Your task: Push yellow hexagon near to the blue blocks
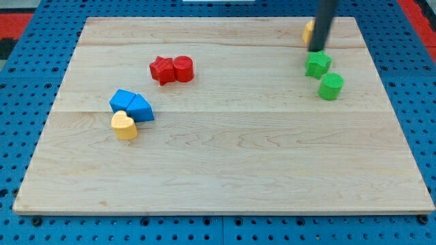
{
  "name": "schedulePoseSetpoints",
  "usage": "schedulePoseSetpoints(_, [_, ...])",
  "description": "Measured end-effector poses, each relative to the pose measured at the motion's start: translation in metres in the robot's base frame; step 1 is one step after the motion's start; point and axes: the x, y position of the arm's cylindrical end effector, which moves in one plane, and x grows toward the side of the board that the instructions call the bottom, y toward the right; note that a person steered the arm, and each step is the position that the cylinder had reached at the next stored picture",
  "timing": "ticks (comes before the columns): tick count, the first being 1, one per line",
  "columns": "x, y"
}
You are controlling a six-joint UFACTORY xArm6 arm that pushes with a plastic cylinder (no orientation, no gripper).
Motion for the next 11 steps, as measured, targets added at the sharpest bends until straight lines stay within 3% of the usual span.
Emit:
schedulePoseSetpoints(1, [-0.043,0.033])
schedulePoseSetpoints(2, [-0.060,-0.058])
schedulePoseSetpoints(4, [-0.025,-0.281])
schedulePoseSetpoints(5, [-0.053,-0.273])
schedulePoseSetpoints(6, [-0.035,-0.375])
schedulePoseSetpoints(7, [0.019,-0.417])
schedulePoseSetpoints(8, [0.003,-0.445])
schedulePoseSetpoints(9, [0.017,-0.479])
schedulePoseSetpoints(10, [0.081,-0.429])
schedulePoseSetpoints(11, [0.079,-0.424])
